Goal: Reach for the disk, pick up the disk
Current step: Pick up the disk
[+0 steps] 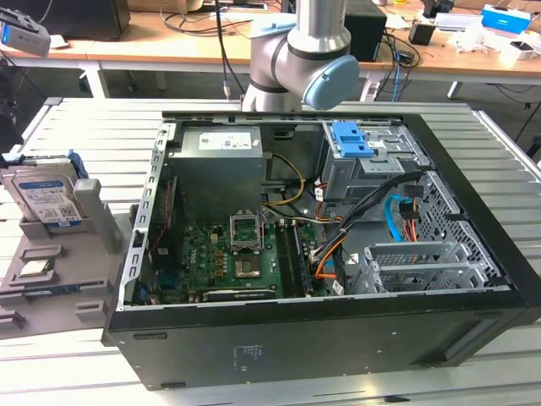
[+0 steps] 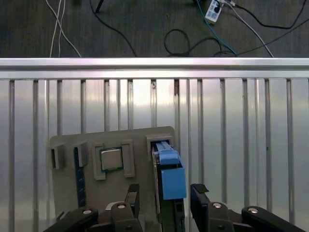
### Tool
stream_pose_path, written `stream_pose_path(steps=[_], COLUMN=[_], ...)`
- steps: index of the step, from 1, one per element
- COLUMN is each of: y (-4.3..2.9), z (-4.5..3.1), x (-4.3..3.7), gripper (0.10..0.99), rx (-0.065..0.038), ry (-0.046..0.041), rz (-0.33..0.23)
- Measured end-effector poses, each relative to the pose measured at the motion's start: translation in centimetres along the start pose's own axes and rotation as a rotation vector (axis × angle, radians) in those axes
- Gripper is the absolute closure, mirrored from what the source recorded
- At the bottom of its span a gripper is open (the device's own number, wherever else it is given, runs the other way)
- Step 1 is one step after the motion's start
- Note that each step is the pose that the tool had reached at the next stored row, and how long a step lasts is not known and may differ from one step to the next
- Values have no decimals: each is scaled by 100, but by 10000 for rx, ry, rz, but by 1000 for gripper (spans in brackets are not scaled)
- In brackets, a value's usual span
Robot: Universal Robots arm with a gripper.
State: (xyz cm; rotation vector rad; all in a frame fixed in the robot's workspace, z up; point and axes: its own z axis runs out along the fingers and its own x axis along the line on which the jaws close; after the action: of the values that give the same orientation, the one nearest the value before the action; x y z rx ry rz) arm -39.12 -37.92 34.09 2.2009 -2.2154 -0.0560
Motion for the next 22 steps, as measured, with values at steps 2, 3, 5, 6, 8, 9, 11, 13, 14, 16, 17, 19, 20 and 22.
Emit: stream_pose_path(steps=[2,3,5,6,8,9,11,13,14,16,17,19,20,22], y=[-3,-3,-4,-5,-6,-7,-9,-5,6,16,14,13,12,12], z=[53,71,111,127,165,186,231,290,325,376,410,446,466,481], x=[-2,-2,-2,-1,-2,-5,-13,-31,-44,-56,-57,-59,-58,-58], gripper=[541,541,541,541,541,541,541,541,541,541,541,541,541,541], rx=[1,1,0,0,-1,0,0,-1,-2,-1,-2,-2,-3,-4], ry=[0,0,2,2,3,2,3,4,5,7,8,10,11,13], rz=[-14,-18,-30,-35,-47,-50,-64,-94,-119,-165,-213,-253,-281,-300])
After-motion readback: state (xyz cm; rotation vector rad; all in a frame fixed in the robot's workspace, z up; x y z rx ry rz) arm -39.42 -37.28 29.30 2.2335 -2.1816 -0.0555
